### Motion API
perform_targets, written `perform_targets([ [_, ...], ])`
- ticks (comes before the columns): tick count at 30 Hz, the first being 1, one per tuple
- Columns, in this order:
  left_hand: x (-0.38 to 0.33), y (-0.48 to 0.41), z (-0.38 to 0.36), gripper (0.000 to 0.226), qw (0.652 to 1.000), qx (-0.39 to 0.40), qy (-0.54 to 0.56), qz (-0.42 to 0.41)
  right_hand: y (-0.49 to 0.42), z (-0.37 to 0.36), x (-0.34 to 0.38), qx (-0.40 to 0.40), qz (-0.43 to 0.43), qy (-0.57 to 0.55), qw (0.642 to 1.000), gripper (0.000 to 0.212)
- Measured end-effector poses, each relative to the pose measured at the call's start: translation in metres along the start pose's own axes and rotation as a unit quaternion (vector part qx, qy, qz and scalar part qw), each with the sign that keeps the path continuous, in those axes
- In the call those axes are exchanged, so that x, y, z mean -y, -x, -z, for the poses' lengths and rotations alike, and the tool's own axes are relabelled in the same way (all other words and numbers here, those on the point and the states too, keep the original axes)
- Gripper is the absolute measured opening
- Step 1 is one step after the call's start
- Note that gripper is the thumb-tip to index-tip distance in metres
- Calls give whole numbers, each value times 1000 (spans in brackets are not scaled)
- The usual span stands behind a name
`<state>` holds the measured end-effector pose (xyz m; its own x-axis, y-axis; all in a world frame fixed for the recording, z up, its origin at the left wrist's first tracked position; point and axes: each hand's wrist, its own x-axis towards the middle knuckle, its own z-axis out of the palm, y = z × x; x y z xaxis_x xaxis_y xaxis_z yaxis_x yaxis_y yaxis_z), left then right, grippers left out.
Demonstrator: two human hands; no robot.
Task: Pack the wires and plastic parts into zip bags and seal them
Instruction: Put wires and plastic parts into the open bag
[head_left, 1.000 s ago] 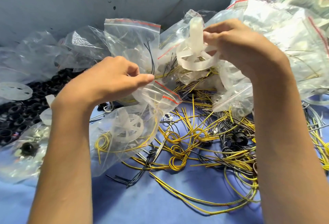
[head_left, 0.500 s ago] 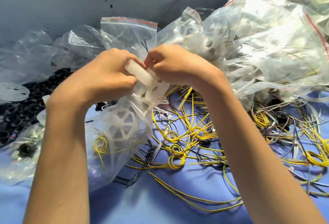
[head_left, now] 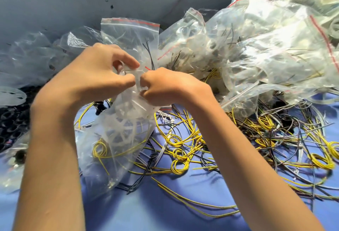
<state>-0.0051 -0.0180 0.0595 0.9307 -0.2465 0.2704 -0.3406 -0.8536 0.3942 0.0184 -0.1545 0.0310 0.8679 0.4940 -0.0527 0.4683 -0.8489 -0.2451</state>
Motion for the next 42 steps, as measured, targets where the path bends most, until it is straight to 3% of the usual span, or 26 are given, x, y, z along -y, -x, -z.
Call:
perform_targets([
  [2,-6,0,-2,43,1000,10,-17,-18,2,1,3,5,55,-2,998,24],
  [4,-9,-1,-2,41,999,7,-29,-25,5,6,1,61,112,-41,991,15],
  [6,-8,-2,1,32,999,-13,-30,-22,17,17,-5,107,120,-156,975,18],
  [9,-5,-4,1,37,999,-22,-39,-25,37,35,-29,56,109,-206,971,21],
  [11,-5,-4,0,37,999,-11,-33,-28,58,45,-50,28,122,-161,979,17],
  [14,-6,-3,0,37,999,-10,-18,-30,99,45,-80,145,66,-87,983,29],
  [17,-6,-1,1,37,999,-4,-20,-34,129,18,-113,189,-57,160,967,49],
  [18,-6,-1,0,37,999,-2,-21,-36,136,8,-123,171,-80,242,952,51],
  [20,-7,-2,0,37,999,2,-21,-38,146,-9,-134,120,-106,288,944,44],
  [26,-14,-1,-2,37,999,20,-7,-46,149,-27,-141,57,-49,165,983,24],
  [29,-14,-1,-3,36,999,22,-5,-43,147,-12,-134,-22,-41,106,993,18],
  [32,-11,-1,-2,35,999,23,-2,-41,142,12,-117,-101,-11,-26,994,23],
  [36,-9,-1,-2,35,999,33,0,-43,118,48,-100,-214,30,-207,954,21],
  [42,1,-1,-3,33,999,33,7,-22,54,70,-63,-317,53,-302,897,14],
])
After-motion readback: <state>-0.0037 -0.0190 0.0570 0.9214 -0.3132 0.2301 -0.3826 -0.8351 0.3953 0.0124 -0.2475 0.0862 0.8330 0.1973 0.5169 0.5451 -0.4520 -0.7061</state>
